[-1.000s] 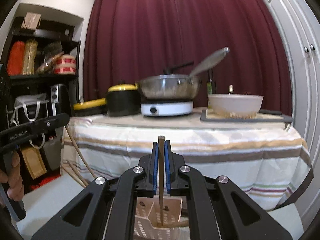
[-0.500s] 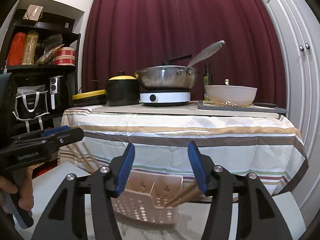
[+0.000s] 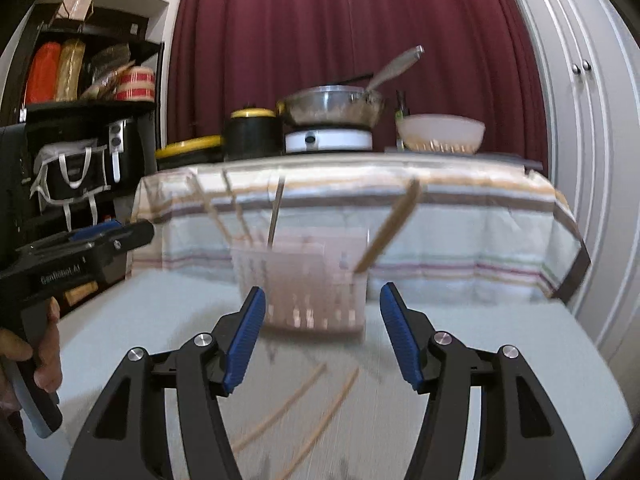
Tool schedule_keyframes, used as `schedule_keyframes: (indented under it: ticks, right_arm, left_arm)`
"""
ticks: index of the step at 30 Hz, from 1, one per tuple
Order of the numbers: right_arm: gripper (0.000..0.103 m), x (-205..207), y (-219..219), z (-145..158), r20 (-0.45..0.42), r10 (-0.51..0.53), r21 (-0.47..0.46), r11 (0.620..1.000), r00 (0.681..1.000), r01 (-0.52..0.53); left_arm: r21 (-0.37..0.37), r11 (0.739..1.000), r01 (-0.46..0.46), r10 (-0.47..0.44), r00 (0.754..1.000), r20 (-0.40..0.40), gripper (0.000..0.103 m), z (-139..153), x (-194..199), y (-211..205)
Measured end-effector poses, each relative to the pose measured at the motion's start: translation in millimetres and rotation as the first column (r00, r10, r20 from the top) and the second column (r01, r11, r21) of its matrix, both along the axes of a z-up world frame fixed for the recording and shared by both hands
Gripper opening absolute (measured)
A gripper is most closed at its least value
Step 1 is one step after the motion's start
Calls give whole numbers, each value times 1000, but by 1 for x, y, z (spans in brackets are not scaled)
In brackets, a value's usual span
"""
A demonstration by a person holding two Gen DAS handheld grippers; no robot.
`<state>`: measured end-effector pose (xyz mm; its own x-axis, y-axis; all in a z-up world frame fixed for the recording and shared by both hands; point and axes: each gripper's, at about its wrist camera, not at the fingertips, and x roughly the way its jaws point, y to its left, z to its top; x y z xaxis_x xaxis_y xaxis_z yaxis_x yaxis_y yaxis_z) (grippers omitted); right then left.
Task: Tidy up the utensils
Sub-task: 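Move both open tools down to the last two chopsticks on the table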
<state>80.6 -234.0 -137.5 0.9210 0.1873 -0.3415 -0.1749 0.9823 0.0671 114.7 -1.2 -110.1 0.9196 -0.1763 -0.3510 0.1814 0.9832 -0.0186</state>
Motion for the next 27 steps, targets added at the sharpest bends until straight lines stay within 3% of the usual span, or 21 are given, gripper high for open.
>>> schedule_keyframes:
  ticks: [14,27]
  right_arm:
    - [59,-66,24,-91,-139,-3,-28,1000,990,-1]
    - [59,-76,38,-122,-216,30,-71,996,976,-46]
  left_arm:
    - [32,997,-72,76,987,-142,68,-88,-66,25]
    - [14,998,-67,69,979,-194,68,-112,-83,21]
